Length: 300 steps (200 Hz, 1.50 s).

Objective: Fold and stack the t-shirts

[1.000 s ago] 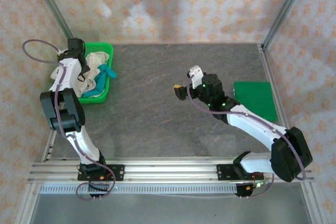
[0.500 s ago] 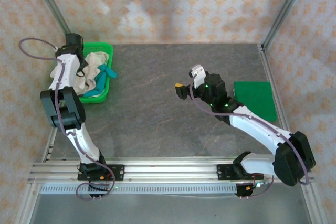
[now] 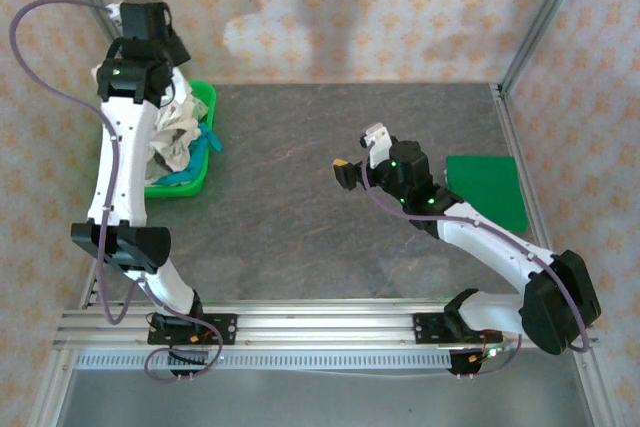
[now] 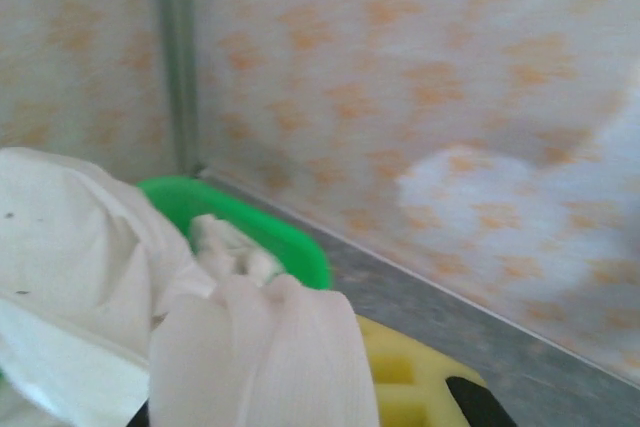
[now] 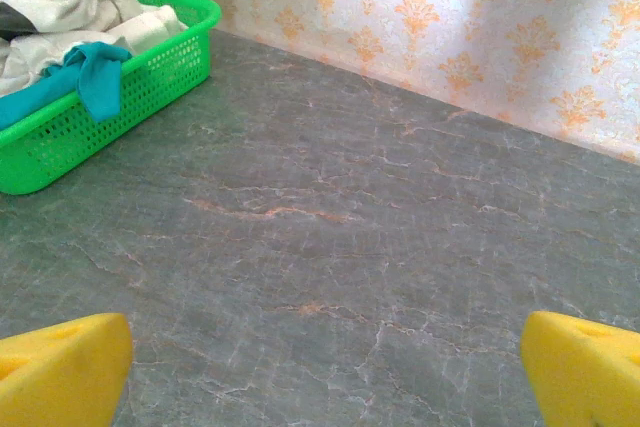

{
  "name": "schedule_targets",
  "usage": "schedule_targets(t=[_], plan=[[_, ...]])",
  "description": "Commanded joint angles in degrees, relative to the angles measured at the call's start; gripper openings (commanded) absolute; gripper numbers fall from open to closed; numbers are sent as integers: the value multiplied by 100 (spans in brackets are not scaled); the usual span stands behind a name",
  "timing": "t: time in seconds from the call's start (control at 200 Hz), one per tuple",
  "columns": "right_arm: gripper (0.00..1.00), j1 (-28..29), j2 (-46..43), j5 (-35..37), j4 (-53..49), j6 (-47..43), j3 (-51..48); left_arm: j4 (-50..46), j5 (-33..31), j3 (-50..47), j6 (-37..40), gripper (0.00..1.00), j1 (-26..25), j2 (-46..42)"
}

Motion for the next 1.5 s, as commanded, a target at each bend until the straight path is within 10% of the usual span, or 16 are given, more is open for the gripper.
schedule_targets(t=[0.0,0.51,0.981,1.496], plan=[[99,43,-63,-133,70,43,85,-139,-164,557,264,0,-641,-231],[99,48,171,-319,285,185,87,-308,-294,1224,446,0,-3335,514],[100,43,378,-537,442,381,100,-158,-1213,1168,708,0,-2529,2],[99,1212,3172,-1178,2881,650,2494,44,756,1339,-361,0,-2475,-542]])
